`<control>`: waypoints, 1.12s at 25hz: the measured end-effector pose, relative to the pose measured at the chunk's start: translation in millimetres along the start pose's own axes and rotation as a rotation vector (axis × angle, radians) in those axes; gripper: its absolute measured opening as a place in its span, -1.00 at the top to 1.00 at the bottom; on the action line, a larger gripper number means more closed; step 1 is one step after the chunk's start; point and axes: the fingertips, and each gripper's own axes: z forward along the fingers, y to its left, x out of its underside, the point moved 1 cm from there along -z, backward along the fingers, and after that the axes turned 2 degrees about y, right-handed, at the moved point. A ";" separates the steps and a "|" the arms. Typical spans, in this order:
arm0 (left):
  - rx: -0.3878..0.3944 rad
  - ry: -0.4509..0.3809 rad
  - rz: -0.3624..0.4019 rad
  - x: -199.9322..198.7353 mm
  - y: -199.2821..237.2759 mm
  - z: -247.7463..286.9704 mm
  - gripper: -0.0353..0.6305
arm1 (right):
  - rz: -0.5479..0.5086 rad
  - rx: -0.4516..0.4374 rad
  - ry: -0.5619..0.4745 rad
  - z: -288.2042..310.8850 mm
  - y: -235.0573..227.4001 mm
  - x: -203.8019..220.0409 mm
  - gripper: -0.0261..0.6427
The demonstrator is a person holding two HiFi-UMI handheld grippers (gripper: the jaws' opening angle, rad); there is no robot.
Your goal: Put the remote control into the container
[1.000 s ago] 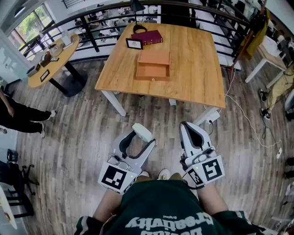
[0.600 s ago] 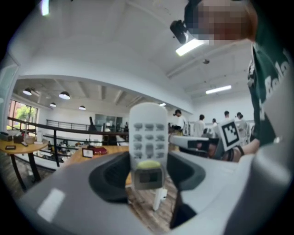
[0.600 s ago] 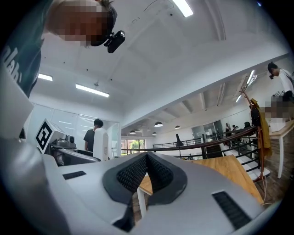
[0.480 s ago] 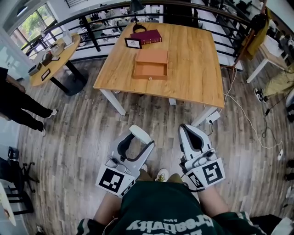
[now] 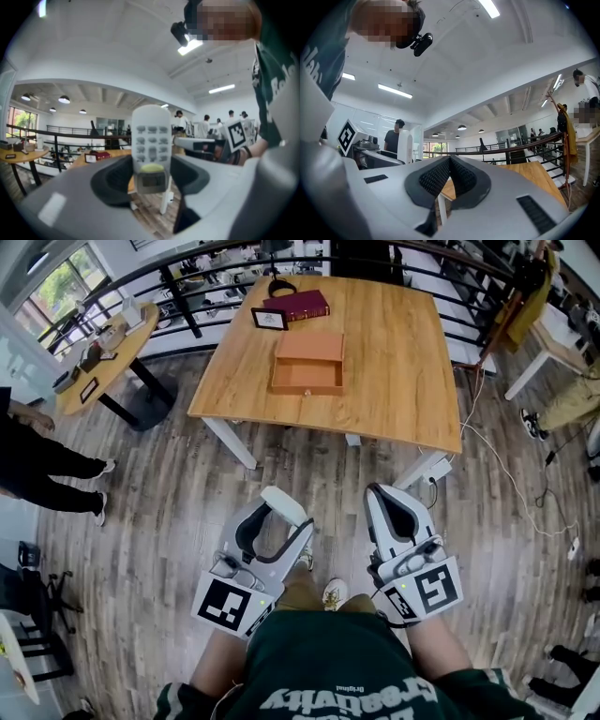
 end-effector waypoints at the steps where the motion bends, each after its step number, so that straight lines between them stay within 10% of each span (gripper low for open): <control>1: 0.001 -0.002 -0.002 -0.4 3.9 1.4 0.16 | 0.000 -0.002 0.001 4.0 0.9 -0.1 0.87; 28: 0.067 -0.013 -0.012 -6.9 186.5 130.7 0.16 | -0.067 0.082 0.040 199.3 -82.4 10.3 0.87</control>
